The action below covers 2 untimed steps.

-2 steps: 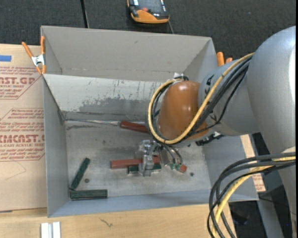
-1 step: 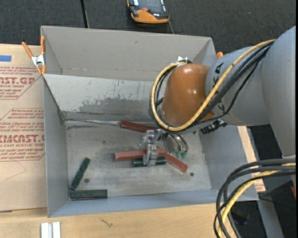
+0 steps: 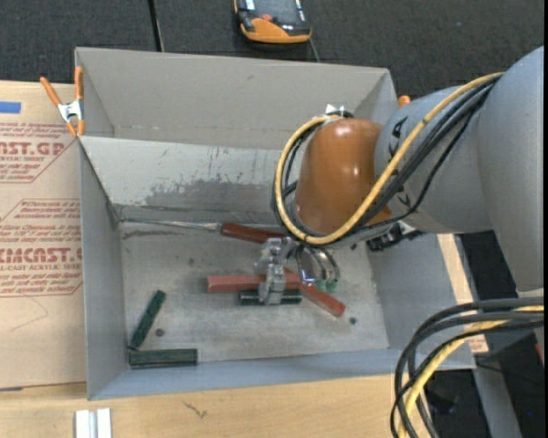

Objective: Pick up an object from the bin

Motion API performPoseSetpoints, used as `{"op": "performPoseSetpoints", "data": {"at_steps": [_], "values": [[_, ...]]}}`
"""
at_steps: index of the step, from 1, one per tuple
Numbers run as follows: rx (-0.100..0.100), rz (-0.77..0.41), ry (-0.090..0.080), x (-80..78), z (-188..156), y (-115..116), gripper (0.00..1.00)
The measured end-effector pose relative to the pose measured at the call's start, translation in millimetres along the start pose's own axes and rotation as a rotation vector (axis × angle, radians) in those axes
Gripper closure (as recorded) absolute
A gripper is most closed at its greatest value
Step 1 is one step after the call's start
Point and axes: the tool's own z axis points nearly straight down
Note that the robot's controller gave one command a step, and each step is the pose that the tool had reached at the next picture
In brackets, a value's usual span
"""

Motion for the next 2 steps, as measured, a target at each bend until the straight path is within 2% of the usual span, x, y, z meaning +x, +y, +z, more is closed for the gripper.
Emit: {"op": "performPoseSetpoints", "data": {"at_steps": [1, 2], "values": [[0.002, 0.034, 0.021, 12.4, -27.7, -3.1, 1.0], [0.002, 0.071, 0.011, -2.9, -99.4, 0.5, 1.0]]}}
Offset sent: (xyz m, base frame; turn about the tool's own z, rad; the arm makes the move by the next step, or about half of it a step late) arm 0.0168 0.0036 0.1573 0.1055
